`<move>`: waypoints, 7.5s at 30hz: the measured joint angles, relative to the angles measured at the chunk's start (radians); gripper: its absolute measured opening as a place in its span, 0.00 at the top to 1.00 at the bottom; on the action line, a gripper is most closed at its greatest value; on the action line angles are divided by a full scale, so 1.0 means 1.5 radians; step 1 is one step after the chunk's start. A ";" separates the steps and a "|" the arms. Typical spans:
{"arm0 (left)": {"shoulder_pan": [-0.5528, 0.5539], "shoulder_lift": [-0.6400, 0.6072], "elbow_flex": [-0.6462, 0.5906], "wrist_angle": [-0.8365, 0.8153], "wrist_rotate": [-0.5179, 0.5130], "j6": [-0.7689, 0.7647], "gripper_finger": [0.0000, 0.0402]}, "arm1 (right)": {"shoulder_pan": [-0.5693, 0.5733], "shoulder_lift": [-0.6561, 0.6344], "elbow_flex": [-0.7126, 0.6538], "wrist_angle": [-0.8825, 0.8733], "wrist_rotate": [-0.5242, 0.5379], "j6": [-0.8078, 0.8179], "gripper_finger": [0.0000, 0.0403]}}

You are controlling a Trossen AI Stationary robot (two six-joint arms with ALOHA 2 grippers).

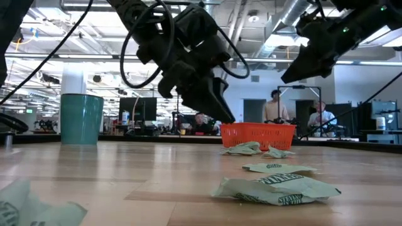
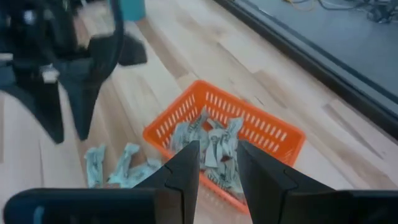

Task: Pick and place Stevia / Truvia into bins
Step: Put the stevia packet into the orange bin

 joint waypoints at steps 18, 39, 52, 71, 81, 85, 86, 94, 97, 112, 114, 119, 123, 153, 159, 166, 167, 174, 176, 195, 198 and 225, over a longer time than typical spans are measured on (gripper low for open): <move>-0.028 0.052 0.008 0.007 -0.088 -0.061 0.53 | -0.003 0.071 0.001 0.167 0.035 -0.058 0.75; -0.026 0.085 0.011 0.006 -0.083 -0.131 0.72 | -0.024 0.084 0.001 0.186 0.035 -0.059 0.75; -0.026 0.079 0.009 0.011 -0.086 -0.161 0.98 | -0.024 0.084 0.001 0.188 0.034 -0.058 0.75; 0.097 -0.044 0.009 0.079 -0.115 -0.144 0.99 | -0.024 0.083 0.001 0.189 0.032 -0.052 0.75; 0.163 -0.042 0.009 0.086 -0.046 -0.150 0.99 | -0.024 0.083 0.001 0.190 0.032 -0.052 0.75; 0.163 -0.029 0.008 0.097 -0.041 -0.151 0.99 | -0.024 0.083 0.001 0.192 0.031 -0.052 0.75; 0.162 -0.023 0.010 0.111 -0.041 -0.151 0.99 | -0.024 0.083 0.001 0.192 0.031 -0.052 0.75; 0.161 -0.003 0.028 0.113 -0.023 -0.151 0.98 | -0.024 0.097 0.001 0.191 0.030 -0.052 0.75; 0.161 -0.003 0.029 0.107 -0.012 -0.148 0.95 | -0.028 0.116 0.002 0.195 0.030 -0.052 0.75; 0.165 -0.040 0.029 0.000 -0.017 -0.141 0.67 | -0.033 0.133 0.001 0.208 -0.048 -0.052 0.75; 0.166 -0.063 0.031 -0.061 -0.019 -0.135 0.67 | -0.017 0.133 0.001 0.209 -0.098 -0.051 0.75; 0.164 -0.122 0.031 -0.236 -0.019 -0.097 0.67 | 0.035 0.136 0.001 0.195 -0.206 -0.030 0.75; 0.155 -0.147 0.031 -0.326 -0.017 -0.078 0.68 | 0.079 0.136 0.001 0.164 -0.261 -0.034 0.75; 0.117 -0.147 0.024 -0.296 -0.017 -0.081 0.68 | 0.163 0.388 0.001 0.210 -0.179 -0.051 0.68; 0.117 -0.147 0.024 -0.283 -0.018 -0.082 0.68 | 0.160 0.438 0.004 0.250 -0.179 -0.052 0.52; 0.117 -0.146 0.024 -0.276 -0.018 -0.084 0.68 | 0.157 0.477 0.031 0.253 -0.175 -0.051 0.44; 0.117 -0.146 0.024 -0.276 -0.018 -0.087 0.68 | 0.155 0.479 0.033 0.253 -0.175 -0.051 0.44; 0.117 -0.146 0.024 -0.276 -0.018 -0.091 0.68 | 0.140 0.486 0.037 0.255 -0.182 -0.051 0.57; 0.117 -0.146 0.024 -0.276 -0.018 -0.092 0.68 | 0.139 0.486 0.038 0.256 -0.181 -0.051 0.63; 0.117 -0.146 0.024 -0.276 -0.018 -0.093 0.68 | 0.137 0.403 0.034 0.217 -0.149 -0.048 0.97; 0.117 -0.146 0.024 -0.274 -0.018 -0.093 0.68 | 0.135 0.348 0.034 0.173 -0.087 -0.056 0.99; 0.113 -0.140 0.024 -0.222 0.007 -0.109 0.68 | -0.137 0.227 0.035 0.154 -0.075 -0.128 0.72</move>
